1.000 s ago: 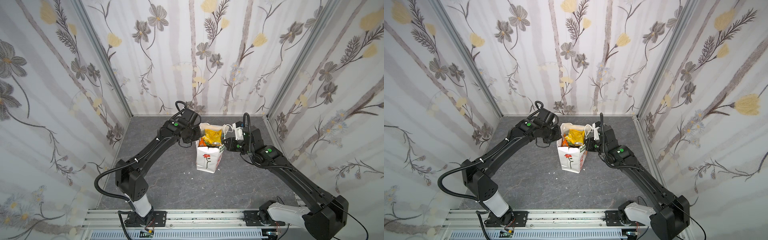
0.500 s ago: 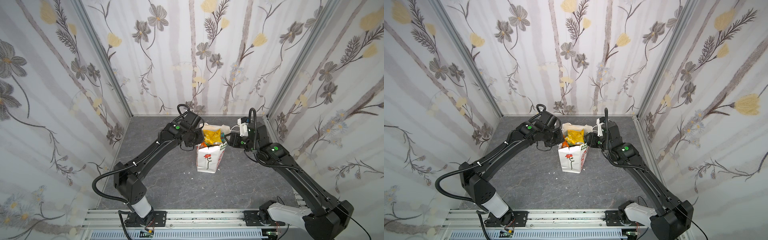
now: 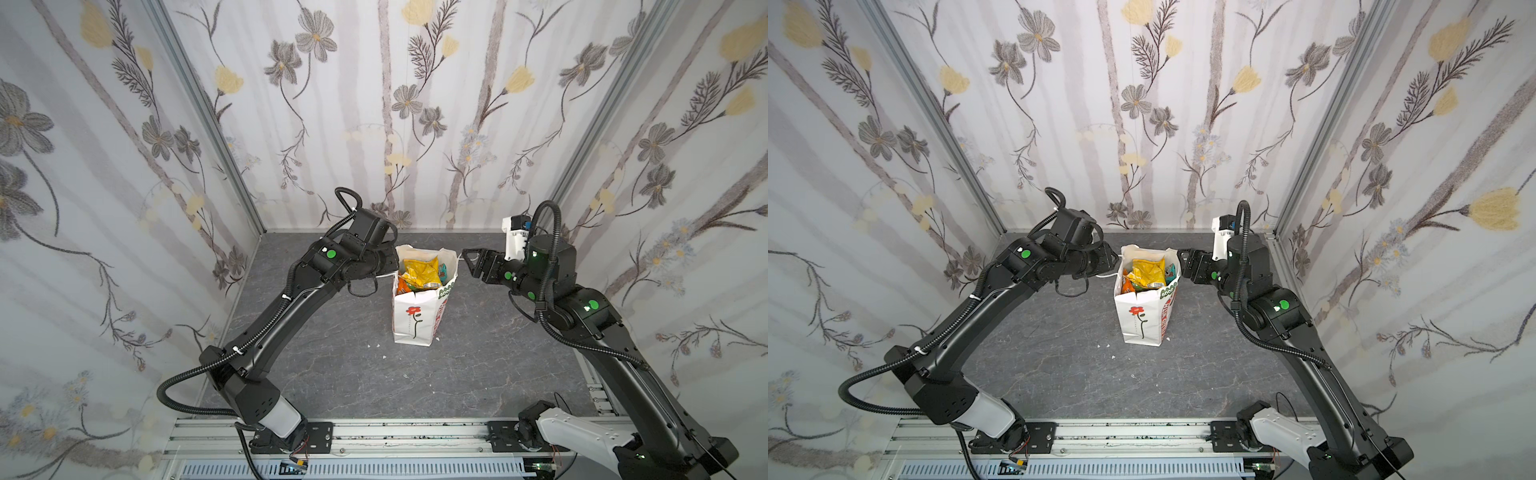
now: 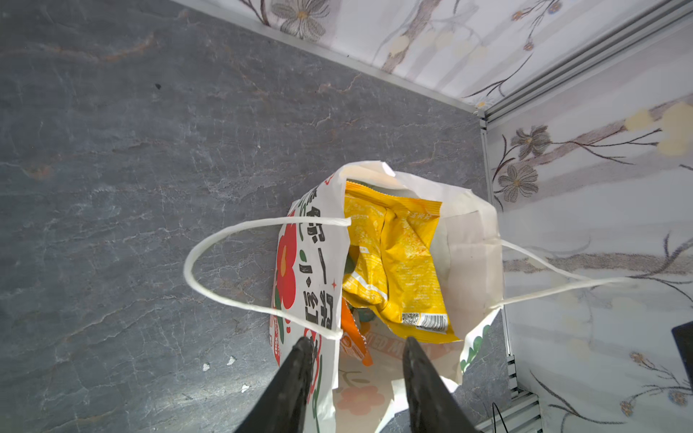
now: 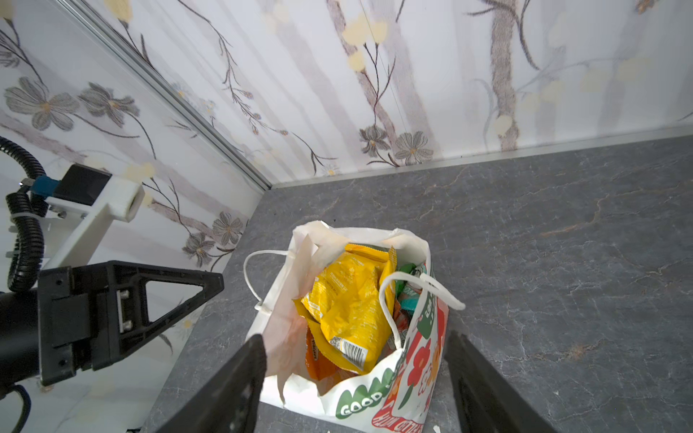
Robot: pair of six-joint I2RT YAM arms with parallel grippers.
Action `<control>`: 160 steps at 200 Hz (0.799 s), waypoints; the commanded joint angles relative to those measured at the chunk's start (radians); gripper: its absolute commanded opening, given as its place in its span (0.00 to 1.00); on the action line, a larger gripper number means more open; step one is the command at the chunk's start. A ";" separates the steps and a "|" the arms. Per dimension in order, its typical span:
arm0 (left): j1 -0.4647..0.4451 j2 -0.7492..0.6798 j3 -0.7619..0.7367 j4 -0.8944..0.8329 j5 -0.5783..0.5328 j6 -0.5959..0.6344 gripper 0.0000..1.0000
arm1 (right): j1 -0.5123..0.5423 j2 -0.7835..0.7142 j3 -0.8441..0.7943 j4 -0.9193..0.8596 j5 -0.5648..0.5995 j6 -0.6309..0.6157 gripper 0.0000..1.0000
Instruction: Take the snacks out of the paper bag
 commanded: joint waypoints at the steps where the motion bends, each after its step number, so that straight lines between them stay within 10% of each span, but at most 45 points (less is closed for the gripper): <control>1: -0.013 -0.010 0.050 0.028 -0.021 0.117 0.43 | 0.005 -0.002 0.061 -0.018 0.028 -0.021 0.76; 105: -0.140 0.549 0.853 -0.537 -0.161 0.100 0.49 | 0.053 0.083 0.208 -0.170 -0.187 -0.025 0.86; 160: -0.138 0.614 0.775 -0.536 -0.249 0.144 0.49 | 0.053 0.054 0.138 -0.210 -0.177 0.021 0.95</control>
